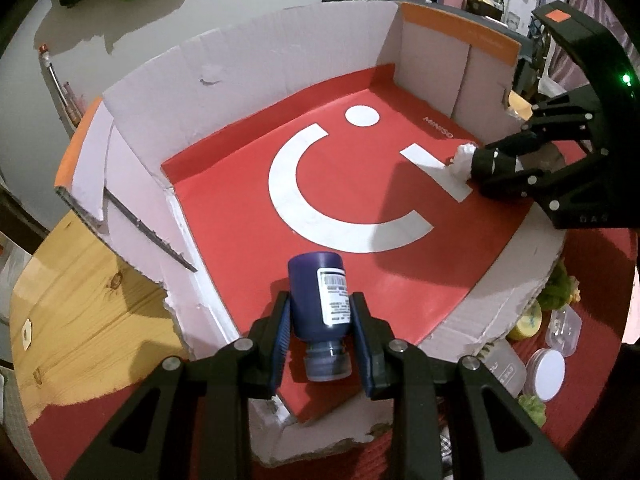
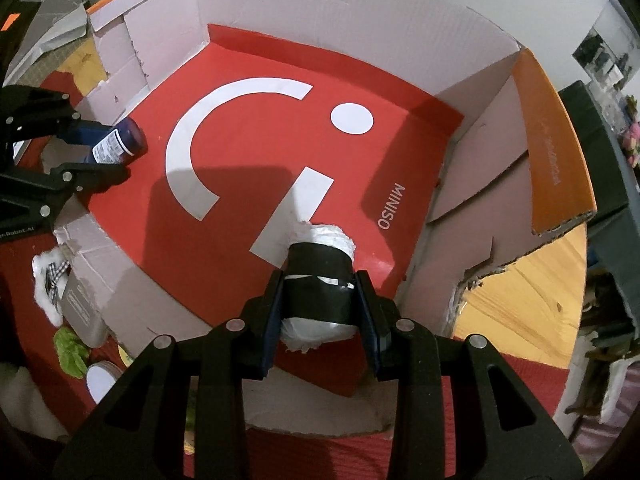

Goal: Organize objects
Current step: 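Carry the navy bottle and the roll with both tools into the box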

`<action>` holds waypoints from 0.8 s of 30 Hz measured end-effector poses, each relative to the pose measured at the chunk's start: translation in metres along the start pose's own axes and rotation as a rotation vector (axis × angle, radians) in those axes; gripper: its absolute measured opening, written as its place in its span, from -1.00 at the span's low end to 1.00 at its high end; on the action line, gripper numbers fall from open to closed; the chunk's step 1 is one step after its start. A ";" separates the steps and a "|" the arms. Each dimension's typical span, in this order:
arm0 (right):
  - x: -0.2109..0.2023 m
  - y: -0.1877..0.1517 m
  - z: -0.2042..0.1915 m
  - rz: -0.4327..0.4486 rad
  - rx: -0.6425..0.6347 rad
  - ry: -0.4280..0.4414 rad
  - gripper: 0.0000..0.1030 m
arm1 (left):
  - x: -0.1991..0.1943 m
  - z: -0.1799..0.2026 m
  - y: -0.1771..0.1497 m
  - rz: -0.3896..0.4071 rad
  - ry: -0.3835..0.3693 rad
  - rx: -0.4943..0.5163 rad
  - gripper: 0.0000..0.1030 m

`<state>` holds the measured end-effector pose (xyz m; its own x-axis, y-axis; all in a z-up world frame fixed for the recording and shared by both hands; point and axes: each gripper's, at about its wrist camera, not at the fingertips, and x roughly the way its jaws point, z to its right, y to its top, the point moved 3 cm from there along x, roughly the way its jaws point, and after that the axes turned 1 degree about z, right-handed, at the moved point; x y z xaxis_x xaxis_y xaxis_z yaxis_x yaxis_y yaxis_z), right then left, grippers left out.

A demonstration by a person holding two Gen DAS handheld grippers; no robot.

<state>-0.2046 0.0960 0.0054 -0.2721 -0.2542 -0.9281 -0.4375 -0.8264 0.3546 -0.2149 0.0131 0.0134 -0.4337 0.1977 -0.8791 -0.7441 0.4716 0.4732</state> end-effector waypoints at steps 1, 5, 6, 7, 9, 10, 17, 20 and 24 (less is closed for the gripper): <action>0.000 -0.001 0.000 -0.001 -0.002 0.000 -0.37 | 0.000 0.000 0.000 -0.002 -0.003 0.003 -0.41; -0.002 -0.003 0.000 -0.005 -0.015 0.002 -0.37 | 0.000 -0.002 0.001 -0.021 -0.024 0.009 -0.40; -0.002 -0.003 0.000 -0.006 -0.017 0.002 -0.37 | 0.000 -0.002 0.001 -0.023 -0.026 0.010 -0.40; -0.002 -0.004 0.000 -0.008 -0.019 0.002 -0.37 | -0.001 -0.002 0.001 -0.025 -0.027 0.014 -0.40; -0.003 -0.005 0.001 -0.009 -0.023 0.003 -0.36 | -0.001 -0.002 0.001 -0.029 -0.028 0.019 -0.40; -0.003 -0.005 0.001 -0.009 -0.024 0.002 -0.35 | -0.001 -0.002 0.001 -0.031 -0.030 0.022 -0.40; -0.007 -0.009 0.002 -0.010 -0.040 -0.007 -0.21 | 0.000 -0.004 0.003 -0.056 -0.050 0.029 -0.40; -0.008 -0.010 0.003 -0.010 -0.043 -0.005 -0.18 | 0.000 -0.004 0.003 -0.061 -0.053 0.033 -0.39; -0.011 -0.012 0.004 -0.010 -0.043 0.005 -0.12 | -0.002 -0.006 0.002 -0.060 -0.058 0.033 -0.39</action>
<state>-0.1996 0.1107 0.0119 -0.2635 -0.2484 -0.9322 -0.4025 -0.8498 0.3402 -0.2184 0.0088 0.0165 -0.3578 0.2175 -0.9081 -0.7502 0.5122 0.4183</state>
